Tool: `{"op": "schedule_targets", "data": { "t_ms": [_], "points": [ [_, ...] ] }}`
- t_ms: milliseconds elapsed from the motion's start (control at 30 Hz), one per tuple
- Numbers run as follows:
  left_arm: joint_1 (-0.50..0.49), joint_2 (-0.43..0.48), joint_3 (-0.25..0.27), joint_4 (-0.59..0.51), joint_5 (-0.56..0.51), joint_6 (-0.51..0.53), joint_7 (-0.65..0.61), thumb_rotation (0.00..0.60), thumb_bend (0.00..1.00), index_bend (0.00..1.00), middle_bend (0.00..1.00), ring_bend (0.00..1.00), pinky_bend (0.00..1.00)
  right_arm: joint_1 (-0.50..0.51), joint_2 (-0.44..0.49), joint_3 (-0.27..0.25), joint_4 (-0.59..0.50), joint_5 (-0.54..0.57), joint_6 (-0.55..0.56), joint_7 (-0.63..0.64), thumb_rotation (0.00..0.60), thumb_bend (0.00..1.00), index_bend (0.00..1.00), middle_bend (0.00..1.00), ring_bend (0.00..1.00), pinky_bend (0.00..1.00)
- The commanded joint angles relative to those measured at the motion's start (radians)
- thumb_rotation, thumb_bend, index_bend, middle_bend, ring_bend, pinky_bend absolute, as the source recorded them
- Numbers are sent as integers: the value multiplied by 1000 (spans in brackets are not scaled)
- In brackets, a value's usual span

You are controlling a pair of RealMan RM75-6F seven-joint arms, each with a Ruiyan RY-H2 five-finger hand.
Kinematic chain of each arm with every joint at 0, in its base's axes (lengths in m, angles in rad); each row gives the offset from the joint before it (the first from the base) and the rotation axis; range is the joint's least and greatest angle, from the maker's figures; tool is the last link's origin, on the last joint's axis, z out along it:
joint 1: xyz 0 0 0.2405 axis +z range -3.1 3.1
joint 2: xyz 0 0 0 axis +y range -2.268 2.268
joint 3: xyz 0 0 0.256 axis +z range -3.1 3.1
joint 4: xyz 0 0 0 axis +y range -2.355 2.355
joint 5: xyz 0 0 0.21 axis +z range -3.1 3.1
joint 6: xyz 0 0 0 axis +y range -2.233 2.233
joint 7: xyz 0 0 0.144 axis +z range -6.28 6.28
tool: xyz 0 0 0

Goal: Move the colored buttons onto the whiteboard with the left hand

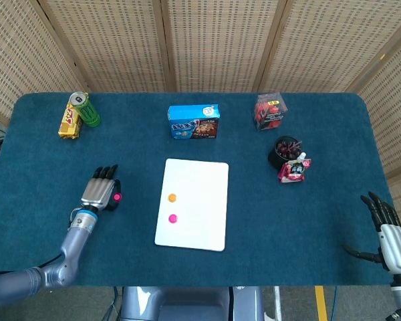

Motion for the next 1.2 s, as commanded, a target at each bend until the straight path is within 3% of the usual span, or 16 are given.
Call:
{"op": "schedule_targets", "data": {
  "t_ms": [33,267,467,567,767,1200],
  "points": [
    [0,19,-7,-46,16,9,-3,600,340,567,0,0,0,0,0,0,0,0,0,0,600,42,0,0,0,0],
    [-47,36,-34,-297,78,47,60,600,335,567,0,0,0,0,0,0,-1,0,-1,-3,600,42,0,0,0,0],
    [-144,-55,-71,-427,-44,102,256,600,330,567,0,0,0,1,2,-1,2,0,-2,4,600,41,0,0,0,0],
    [-200,-131,-96,-409,-126,134,334,600,331,567,0,0,0,1,2,-2,5,-2,-2,7,600,40,0,0,0,0],
    [-236,-212,-95,-338,-191,160,367,600,331,568,0,0,0,1,3,-2,4,-2,-4,12,600,43,0,0,0,0],
    [-261,-268,-105,-244,-219,144,338,600,321,568,0,0,0,3,5,-3,2,0,-8,17,600,40,0,0,0,0]
  ]
}}
